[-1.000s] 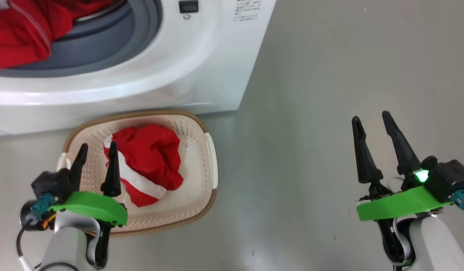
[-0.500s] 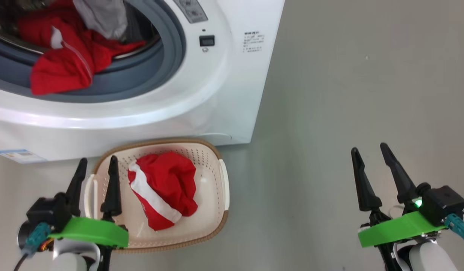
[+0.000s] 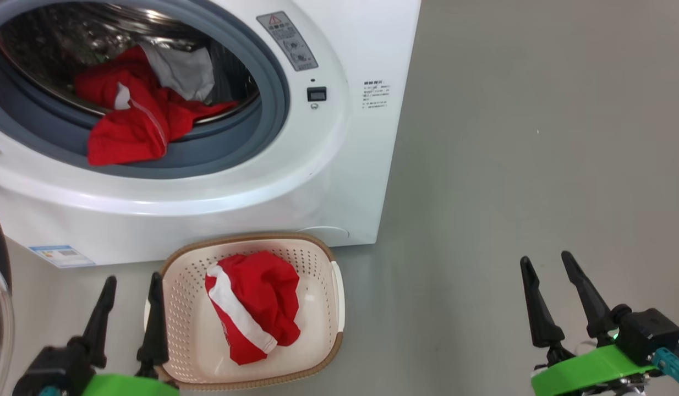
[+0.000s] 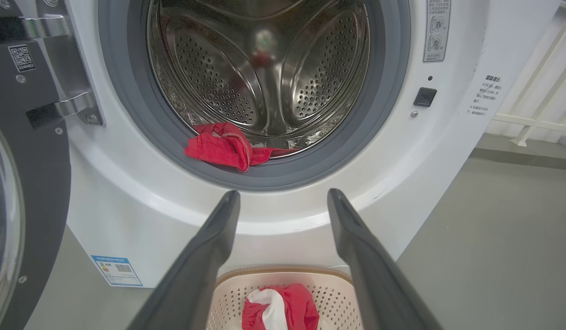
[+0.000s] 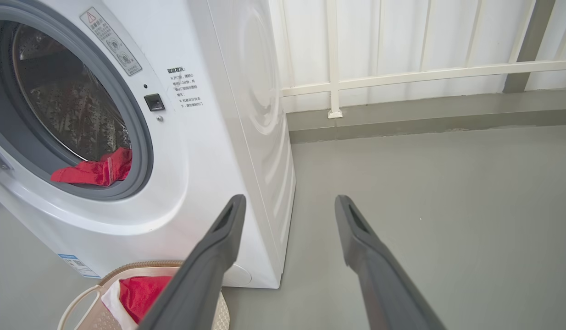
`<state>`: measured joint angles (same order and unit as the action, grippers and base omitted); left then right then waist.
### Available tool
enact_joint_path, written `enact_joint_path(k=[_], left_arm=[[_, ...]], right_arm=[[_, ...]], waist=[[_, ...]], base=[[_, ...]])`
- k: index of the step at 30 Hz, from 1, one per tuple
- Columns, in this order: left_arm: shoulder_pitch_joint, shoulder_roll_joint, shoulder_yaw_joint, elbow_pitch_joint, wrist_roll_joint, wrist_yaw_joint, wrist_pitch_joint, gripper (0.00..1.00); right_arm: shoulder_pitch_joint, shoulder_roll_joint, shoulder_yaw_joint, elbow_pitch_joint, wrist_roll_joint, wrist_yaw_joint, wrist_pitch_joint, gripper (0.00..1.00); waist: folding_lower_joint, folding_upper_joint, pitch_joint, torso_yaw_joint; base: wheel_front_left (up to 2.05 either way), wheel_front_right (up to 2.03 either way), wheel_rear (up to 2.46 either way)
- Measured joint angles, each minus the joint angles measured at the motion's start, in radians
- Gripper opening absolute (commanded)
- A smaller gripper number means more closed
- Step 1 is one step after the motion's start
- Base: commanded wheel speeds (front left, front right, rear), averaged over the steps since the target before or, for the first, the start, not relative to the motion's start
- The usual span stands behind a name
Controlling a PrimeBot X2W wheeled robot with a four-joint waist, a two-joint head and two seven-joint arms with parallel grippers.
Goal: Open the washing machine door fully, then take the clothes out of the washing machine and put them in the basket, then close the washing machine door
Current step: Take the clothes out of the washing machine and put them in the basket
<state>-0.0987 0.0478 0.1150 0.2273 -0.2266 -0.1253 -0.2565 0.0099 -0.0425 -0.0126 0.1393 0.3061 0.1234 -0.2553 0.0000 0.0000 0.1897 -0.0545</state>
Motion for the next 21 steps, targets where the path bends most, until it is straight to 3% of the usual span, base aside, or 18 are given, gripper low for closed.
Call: enact_joint_path(k=[7, 21], left_arm=[[0.082, -0.002, 0.006, -0.066, 0.025, 0.0, 0.0, 1.0], [0.081, -0.004, -0.001, -0.084, 0.023, 0.0, 0.0, 1.0]], right_arm=[[0.032, 0.001, -0.004, 0.0, 0.0, 0.0, 0.0, 1.0], [0.031, 0.001, -0.006, -0.004, 0.0, 0.0, 0.0, 1.0]], waist=[[0.0, 0.0, -0.022, 0.005], [0.0, 0.0, -0.011, 0.011]], base=[[0.0, 0.0, 0.0], [0.0, 0.0, 0.0]])
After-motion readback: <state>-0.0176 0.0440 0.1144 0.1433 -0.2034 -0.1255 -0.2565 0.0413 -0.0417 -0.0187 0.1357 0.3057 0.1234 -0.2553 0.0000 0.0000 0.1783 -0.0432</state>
